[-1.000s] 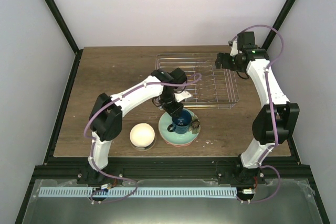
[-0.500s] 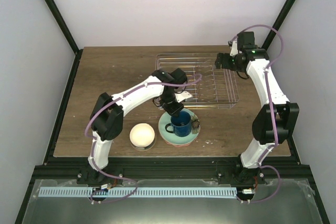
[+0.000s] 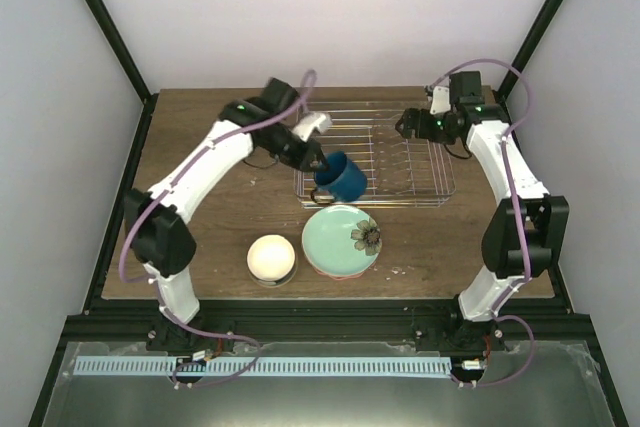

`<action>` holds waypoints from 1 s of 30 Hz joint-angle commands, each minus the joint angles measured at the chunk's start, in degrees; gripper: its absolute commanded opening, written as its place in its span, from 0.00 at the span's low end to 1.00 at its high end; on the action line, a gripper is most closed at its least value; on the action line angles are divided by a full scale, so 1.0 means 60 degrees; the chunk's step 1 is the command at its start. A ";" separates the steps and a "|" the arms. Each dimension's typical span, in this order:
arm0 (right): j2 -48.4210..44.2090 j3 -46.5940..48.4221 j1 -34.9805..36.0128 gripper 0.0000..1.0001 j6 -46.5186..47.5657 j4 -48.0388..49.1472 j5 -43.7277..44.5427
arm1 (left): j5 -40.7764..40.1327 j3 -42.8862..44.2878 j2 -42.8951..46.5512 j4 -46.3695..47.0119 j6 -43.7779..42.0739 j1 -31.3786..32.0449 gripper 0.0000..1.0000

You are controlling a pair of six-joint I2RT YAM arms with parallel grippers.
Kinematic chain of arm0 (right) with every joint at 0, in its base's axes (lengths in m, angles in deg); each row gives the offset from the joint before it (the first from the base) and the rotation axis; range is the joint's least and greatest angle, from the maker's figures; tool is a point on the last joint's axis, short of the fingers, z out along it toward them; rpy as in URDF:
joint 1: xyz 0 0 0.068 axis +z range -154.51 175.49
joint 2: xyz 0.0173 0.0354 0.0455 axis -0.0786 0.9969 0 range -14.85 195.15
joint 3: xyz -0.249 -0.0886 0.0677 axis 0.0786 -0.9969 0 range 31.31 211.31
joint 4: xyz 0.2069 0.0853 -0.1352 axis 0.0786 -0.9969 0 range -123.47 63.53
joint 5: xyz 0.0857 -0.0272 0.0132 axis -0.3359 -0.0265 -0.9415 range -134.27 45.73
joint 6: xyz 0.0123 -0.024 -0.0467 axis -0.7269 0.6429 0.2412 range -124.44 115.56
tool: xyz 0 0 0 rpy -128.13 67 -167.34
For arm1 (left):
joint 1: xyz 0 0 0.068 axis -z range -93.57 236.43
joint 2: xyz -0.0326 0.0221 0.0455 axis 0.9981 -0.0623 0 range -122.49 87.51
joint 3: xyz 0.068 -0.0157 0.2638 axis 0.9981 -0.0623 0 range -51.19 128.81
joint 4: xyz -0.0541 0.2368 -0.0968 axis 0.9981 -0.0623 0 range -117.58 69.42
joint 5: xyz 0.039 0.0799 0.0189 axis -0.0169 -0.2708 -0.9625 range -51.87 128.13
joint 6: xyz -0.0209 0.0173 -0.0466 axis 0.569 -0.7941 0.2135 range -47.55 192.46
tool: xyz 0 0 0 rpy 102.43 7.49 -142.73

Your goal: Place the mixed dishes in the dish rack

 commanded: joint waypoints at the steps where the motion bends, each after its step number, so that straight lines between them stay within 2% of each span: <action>1: -0.1046 -0.0801 0.0052 0.94 -0.0016 0.1368 -0.2076 | 0.2418 -0.0362 0.1154 0.2847 0.2073 -0.1125 0.00; 7: -0.2437 -0.2855 0.0023 0.94 -0.1173 0.4347 -0.4746 | 0.2765 -0.1688 0.1695 0.7129 0.5119 -0.2028 0.00; 8: -0.2443 -0.3072 0.0030 0.91 -0.1693 0.4783 -0.5285 | 0.2864 -0.1832 0.1661 0.8251 0.5764 -0.2098 0.00; 12: -0.2342 -0.4134 0.0070 0.75 -0.3854 0.7426 -0.7350 | 0.2929 -0.1990 0.1271 1.0391 0.7351 -0.2122 0.00; 15: -0.2376 -0.4917 0.0270 0.74 -0.5133 0.9699 -0.8265 | 0.2874 -0.2047 0.1059 1.1357 0.7905 -0.2130 0.00; 20: -0.2127 -0.5153 0.0516 0.71 -0.5732 1.0917 -0.9006 | 0.2894 -0.2005 0.0757 1.2432 0.8655 -0.2113 0.00; 25: -0.1602 -0.5968 0.0612 0.70 -0.9284 1.6101 -0.9464 | 0.2804 -0.2445 0.0721 1.3303 0.9043 -0.2108 0.00; 30: -0.0506 -0.5804 0.0897 0.64 -1.1372 1.8718 -0.9507 | 0.2726 -0.2854 0.0754 1.3924 0.9186 -0.2068 0.00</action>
